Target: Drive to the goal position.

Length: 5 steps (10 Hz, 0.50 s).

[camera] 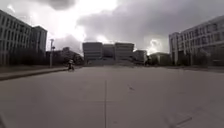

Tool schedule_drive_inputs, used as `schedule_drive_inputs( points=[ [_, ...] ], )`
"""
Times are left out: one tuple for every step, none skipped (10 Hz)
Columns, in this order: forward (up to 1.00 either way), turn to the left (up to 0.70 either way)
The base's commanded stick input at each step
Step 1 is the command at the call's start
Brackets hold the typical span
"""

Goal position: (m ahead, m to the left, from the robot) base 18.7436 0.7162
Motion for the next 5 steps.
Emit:
schedule_drive_inputs(
  points=[
    [1.00,-0.06],
    [1.00,-0.06],
    [1.00,-0.06],
    [1.00,-0.06],
    [1.00,-0.06]
  ],
)
